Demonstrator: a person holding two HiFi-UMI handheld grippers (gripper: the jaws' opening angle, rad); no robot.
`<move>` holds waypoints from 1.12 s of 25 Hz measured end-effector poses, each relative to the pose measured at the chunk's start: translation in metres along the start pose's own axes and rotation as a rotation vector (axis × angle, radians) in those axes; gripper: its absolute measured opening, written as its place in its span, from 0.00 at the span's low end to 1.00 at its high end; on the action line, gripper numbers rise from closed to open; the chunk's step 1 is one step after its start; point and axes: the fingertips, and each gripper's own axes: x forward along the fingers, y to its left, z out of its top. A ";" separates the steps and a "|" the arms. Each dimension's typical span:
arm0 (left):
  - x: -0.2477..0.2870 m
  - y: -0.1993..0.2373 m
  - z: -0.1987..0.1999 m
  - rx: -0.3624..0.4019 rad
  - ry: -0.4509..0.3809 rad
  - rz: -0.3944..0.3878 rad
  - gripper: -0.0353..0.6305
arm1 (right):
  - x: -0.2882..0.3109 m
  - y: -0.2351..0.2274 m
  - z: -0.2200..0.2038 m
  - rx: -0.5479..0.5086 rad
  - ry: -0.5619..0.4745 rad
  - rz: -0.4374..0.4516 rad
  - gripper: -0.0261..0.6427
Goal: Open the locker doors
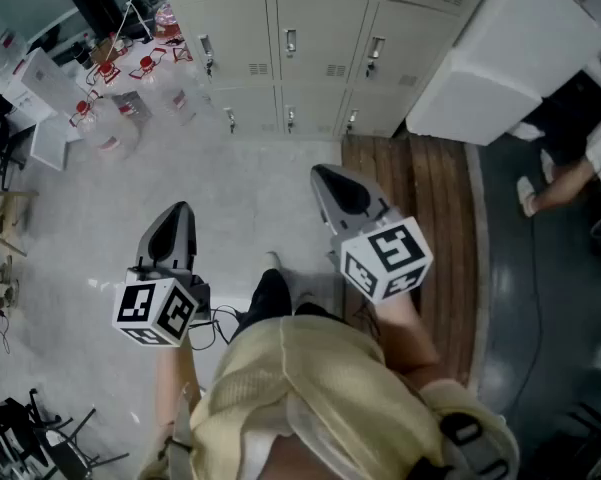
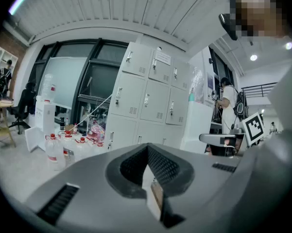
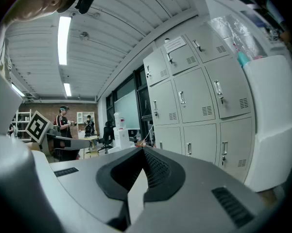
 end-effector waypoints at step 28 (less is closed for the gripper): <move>0.018 0.102 0.012 -0.061 -0.022 0.004 0.06 | 0.117 0.058 -0.022 0.019 0.044 0.078 0.05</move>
